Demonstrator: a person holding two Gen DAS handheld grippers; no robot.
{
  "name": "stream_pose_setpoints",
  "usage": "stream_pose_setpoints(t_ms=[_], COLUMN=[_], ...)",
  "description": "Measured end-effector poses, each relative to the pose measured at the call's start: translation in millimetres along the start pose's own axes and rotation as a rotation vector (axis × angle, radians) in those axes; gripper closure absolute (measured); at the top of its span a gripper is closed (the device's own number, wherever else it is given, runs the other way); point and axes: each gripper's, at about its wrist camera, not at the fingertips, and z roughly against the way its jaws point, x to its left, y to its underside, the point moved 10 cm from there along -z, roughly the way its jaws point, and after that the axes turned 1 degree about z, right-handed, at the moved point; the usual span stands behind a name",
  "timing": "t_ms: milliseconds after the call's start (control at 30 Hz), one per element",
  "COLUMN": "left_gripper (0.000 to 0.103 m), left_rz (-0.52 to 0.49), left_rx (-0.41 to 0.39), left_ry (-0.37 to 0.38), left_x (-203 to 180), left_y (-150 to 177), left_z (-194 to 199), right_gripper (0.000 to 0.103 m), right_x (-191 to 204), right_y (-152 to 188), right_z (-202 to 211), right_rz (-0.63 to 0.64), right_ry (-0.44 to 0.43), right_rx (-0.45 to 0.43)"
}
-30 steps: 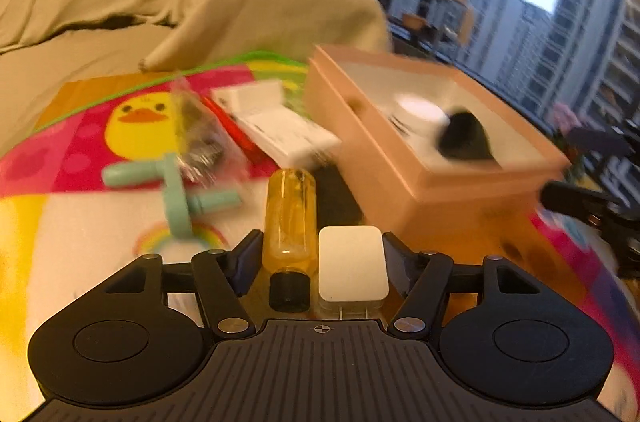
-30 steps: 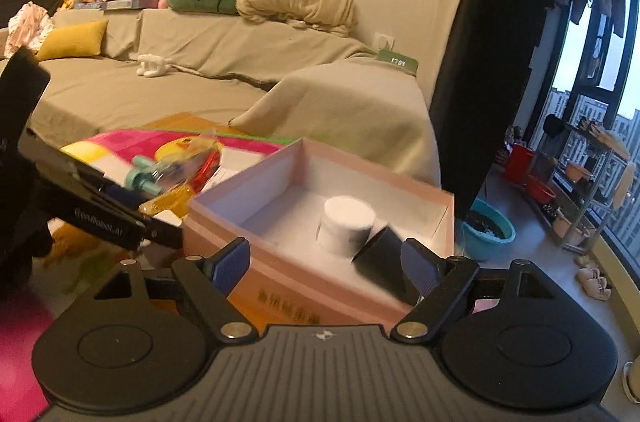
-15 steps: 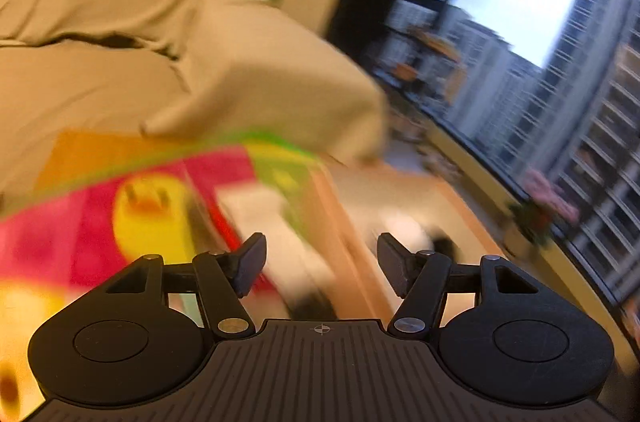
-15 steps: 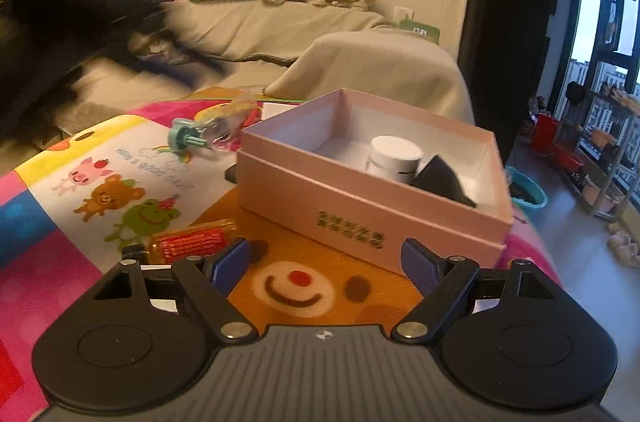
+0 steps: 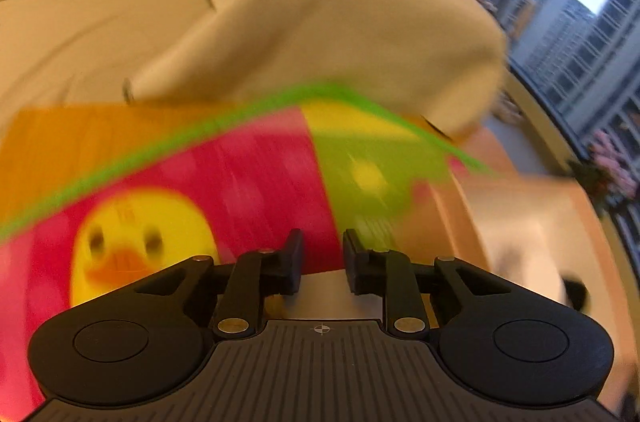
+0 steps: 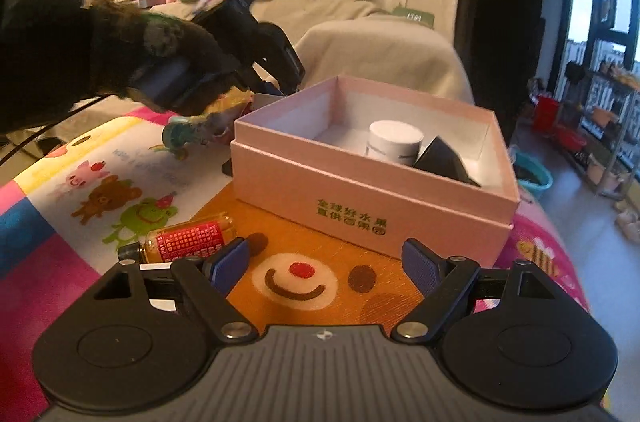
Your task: Organize rigid objects
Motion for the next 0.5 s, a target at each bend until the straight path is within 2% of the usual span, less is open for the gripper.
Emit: stream_pose_setpoints(t_ms=[67, 233, 400, 433, 500], left_gripper=[0.079, 0.079, 0.079, 0.079, 0.079], left_rz=[-0.019, 0.013, 0.049, 0.062, 0.073], left_rx=[0.003, -0.002, -0.014, -0.035, -0.128], left_ry=[0.039, 0.086, 0.144, 0.155, 0.156], left_x=[-11.0, -21.3, -27.7, -26.7, -24.8], left_y=[24.2, 81.9, 114.9, 116.8, 120.7], left_z=[17.1, 54.6, 86.2, 97.7, 126.2], right_gripper=[0.019, 0.019, 0.019, 0.019, 0.019], right_x=[0.3, -1.2, -2.7, -3.7, -7.4], right_y=[0.5, 2.4, 2.4, 2.4, 2.0], right_z=[-0.6, -1.3, -1.9, -1.8, -1.8], right_rz=[-0.002, -0.018, -0.029, -0.035, -0.055], right_ry=[-0.004, -0.011, 0.000, 0.003, 0.011], right_rx=[0.003, 0.017, 0.027, 0.028, 0.029])
